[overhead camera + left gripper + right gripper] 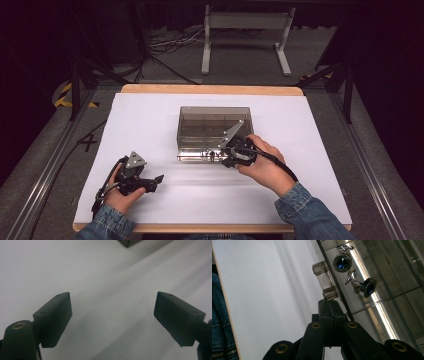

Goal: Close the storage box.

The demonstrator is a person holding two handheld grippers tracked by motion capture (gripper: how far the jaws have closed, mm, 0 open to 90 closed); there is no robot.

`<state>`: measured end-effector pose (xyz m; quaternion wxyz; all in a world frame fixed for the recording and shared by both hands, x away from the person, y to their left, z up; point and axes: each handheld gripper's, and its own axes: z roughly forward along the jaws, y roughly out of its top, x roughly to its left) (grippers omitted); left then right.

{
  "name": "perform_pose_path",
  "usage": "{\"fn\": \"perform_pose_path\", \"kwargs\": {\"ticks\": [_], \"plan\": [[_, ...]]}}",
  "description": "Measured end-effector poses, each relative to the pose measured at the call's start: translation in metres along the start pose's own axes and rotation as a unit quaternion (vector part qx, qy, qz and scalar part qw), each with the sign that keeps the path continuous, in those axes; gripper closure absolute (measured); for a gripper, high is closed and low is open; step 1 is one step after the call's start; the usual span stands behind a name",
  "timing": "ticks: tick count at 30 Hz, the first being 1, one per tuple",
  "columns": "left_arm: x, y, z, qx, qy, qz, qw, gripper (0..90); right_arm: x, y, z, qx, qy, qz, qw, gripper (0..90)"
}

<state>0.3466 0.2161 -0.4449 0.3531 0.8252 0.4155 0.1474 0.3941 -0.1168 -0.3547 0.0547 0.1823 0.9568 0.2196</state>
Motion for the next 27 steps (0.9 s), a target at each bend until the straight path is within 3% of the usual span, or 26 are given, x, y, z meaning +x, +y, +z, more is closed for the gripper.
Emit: {"fn": "perform_pose_path", "kwargs": {"ticks": [15,27], "plan": [[0.000,0.000,0.000,0.000,0.001,0.001,1.0000,15.6,-0.013,0.002,0.000,-0.031,-0.026,0.014,0.9991,90.0],[0.000,0.000,0.000,0.000,0.000,-0.001,1.0000,15.6,-0.022,0.000,0.005,-0.052,-0.039,0.040,0.9971,90.0]]}}
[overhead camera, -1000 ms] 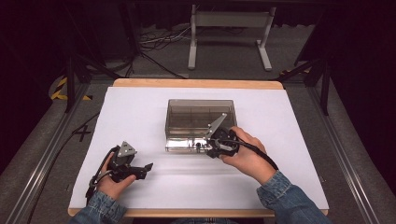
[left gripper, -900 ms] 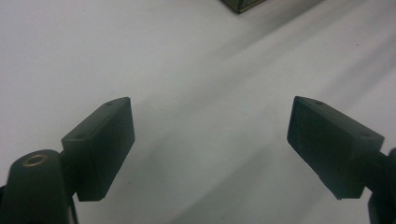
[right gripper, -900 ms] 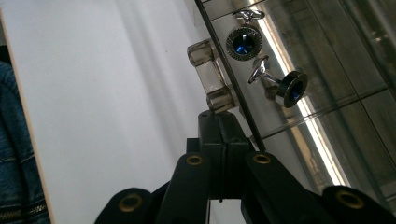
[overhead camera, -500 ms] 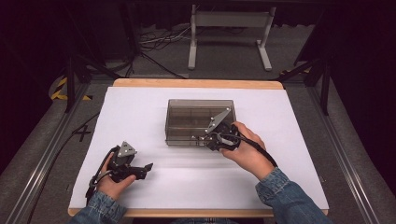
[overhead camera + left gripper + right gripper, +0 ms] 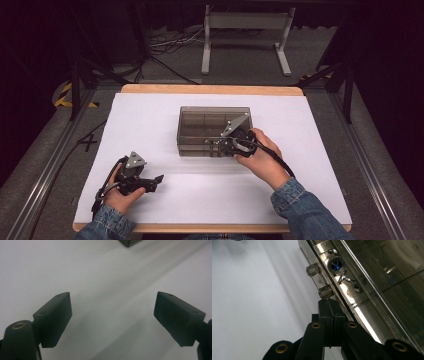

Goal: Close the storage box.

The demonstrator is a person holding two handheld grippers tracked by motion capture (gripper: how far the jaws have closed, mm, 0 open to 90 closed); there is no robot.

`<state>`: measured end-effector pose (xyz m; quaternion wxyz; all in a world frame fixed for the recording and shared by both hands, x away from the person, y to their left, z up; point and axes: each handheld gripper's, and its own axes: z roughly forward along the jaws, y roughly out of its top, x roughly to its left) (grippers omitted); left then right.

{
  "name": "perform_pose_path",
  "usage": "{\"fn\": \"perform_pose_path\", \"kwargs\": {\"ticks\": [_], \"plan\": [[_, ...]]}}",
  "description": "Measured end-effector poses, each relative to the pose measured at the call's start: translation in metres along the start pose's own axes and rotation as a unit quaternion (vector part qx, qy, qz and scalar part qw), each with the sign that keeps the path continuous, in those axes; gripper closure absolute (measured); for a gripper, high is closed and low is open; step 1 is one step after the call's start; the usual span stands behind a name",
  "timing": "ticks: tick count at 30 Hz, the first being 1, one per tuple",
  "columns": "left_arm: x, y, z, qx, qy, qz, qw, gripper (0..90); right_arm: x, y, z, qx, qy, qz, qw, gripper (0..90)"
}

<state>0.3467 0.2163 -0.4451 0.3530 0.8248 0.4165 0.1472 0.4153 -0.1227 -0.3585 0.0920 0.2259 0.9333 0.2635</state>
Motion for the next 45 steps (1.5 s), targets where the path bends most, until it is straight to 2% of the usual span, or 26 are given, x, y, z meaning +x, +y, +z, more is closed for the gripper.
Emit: {"fn": "perform_pose_path", "kwargs": {"ticks": [2,13,29,33,39,43,45], "plan": [[0.000,0.000,0.000,0.000,0.000,0.000,1.0000,15.6,-0.001,0.000,0.001,-0.005,-0.008,0.006,0.9999,90.0],[0.000,0.000,0.000,-0.001,0.001,0.000,1.0000,15.6,-0.005,-0.001,0.006,-0.019,-0.021,0.026,0.9993,90.0],[0.000,0.000,0.000,-0.002,0.000,0.000,1.0000,15.6,-0.004,0.000,0.007,-0.026,-0.048,0.023,0.9982,90.0],[0.001,0.000,0.000,-0.002,0.001,-0.001,1.0000,15.6,-0.004,-0.002,0.005,-0.024,-0.045,0.024,0.9984,90.0],[0.001,0.000,0.000,0.000,0.002,0.002,1.0000,15.6,0.001,-0.005,-0.003,-0.022,-0.036,0.011,0.9990,88.0],[0.001,-0.001,-0.001,-0.002,0.000,-0.001,1.0000,15.5,0.003,-0.008,-0.011,-0.037,-0.018,0.007,0.9992,80.1],[0.001,-0.001,-0.001,0.000,0.000,-0.001,1.0000,15.6,0.005,-0.010,-0.015,-0.047,-0.006,0.007,0.9988,71.8]]}}
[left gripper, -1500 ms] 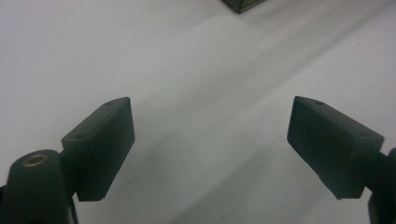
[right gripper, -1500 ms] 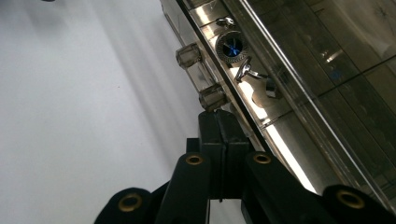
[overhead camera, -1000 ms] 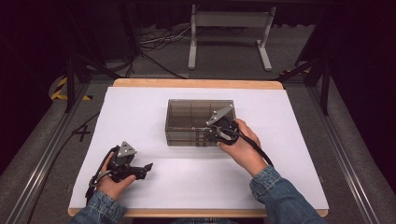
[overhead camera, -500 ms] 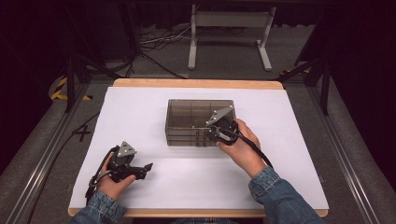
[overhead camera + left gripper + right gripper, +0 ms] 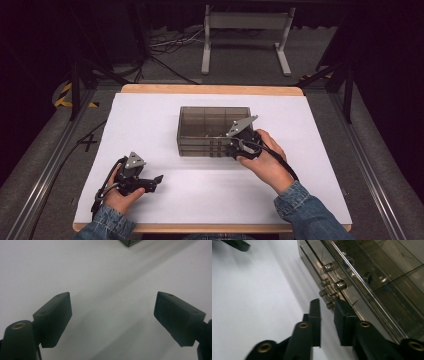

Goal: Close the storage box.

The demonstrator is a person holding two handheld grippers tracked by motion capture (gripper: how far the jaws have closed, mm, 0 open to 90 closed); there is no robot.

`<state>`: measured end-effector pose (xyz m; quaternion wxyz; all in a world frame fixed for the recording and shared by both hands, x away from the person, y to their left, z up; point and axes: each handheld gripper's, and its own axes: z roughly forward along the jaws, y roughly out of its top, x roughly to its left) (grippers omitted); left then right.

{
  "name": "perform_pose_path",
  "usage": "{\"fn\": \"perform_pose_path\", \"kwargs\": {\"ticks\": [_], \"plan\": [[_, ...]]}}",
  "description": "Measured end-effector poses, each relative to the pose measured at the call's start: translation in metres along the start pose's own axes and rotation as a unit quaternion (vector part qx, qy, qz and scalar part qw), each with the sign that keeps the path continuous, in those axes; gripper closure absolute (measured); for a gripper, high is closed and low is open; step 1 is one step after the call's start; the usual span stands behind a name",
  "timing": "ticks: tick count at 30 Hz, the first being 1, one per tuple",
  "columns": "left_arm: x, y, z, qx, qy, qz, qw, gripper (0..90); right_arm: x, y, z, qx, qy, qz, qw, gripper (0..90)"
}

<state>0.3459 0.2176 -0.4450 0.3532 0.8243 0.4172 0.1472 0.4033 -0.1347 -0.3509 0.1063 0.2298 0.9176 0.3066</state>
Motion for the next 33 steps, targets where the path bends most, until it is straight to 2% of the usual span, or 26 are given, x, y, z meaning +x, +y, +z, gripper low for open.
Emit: {"fn": "perform_pose_path", "kwargs": {"ticks": [2,3,4,6,13,21,33], "plan": [[0.000,0.000,0.000,-0.002,0.000,-0.001,1.0000,15.5,0.001,-0.001,-0.002,-0.005,0.003,0.001,1.0000,68.8],[0.000,0.000,0.000,0.000,0.001,-0.001,1.0000,15.5,0.002,-0.003,-0.005,-0.013,0.010,-0.005,0.9999,60.0],[0.000,0.000,0.000,0.000,0.001,-0.001,1.0000,15.5,0.002,-0.004,-0.007,-0.017,0.013,-0.004,0.9998,57.7],[0.000,0.000,0.000,-0.001,0.000,-0.001,1.0000,15.5,0.002,-0.005,-0.009,-0.019,0.017,-0.003,0.9997,56.9],[0.000,0.000,-0.001,-0.003,0.002,-0.005,1.0000,15.5,0.001,-0.016,-0.023,-0.038,0.036,-0.003,0.9986,44.7],[0.001,0.000,-0.001,-0.003,0.003,-0.005,1.0000,15.4,0.000,-0.028,-0.033,-0.046,0.035,-0.007,0.9983,38.5],[0.000,0.000,-0.001,-0.003,0.003,-0.006,1.0000,15.4,-0.007,-0.048,-0.046,-0.055,0.030,0.008,0.9980,35.0]]}}
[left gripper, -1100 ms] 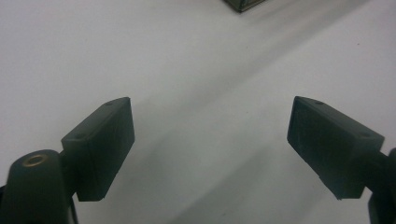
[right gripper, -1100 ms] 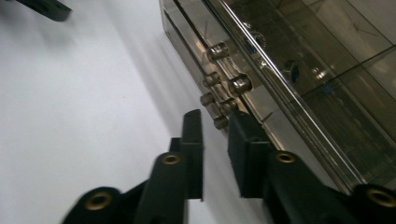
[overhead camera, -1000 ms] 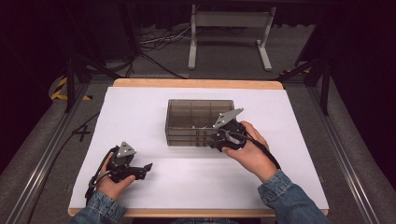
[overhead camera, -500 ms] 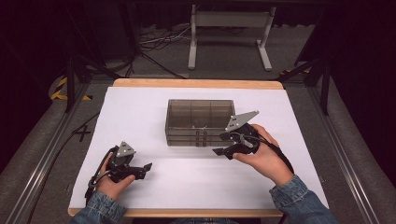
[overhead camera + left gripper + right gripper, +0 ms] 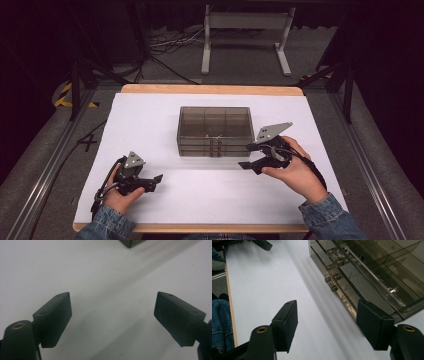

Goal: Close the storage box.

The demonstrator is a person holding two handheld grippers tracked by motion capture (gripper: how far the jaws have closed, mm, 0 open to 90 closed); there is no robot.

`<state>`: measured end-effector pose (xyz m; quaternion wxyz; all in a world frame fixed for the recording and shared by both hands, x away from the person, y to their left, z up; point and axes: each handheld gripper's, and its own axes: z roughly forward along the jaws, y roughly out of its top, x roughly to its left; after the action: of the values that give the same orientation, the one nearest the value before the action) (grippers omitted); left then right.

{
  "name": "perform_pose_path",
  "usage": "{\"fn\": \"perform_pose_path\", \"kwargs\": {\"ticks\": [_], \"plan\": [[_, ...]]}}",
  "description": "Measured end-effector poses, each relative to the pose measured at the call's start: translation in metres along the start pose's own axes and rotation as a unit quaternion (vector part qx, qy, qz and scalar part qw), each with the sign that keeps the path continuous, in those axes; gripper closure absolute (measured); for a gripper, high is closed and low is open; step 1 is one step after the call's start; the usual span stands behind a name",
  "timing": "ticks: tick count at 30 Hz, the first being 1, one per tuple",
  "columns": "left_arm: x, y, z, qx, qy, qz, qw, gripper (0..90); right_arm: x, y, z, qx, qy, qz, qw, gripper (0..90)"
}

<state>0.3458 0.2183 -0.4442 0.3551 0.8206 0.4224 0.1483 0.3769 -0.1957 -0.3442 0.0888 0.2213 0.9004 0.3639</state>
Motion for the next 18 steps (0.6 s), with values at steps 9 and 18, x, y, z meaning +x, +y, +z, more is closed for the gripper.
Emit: {"fn": "perform_pose_path", "kwargs": {"ticks": [9,18], "plan": [[0.000,0.000,0.000,0.000,0.000,0.001,1.0000,15.4,-0.005,-0.015,-0.010,-0.017,-0.014,0.015,0.9996,34.2],[-0.001,0.000,0.000,0.000,0.001,0.000,1.0000,15.4,-0.011,-0.034,-0.014,-0.021,-0.031,0.028,0.9989,32.8]]}}
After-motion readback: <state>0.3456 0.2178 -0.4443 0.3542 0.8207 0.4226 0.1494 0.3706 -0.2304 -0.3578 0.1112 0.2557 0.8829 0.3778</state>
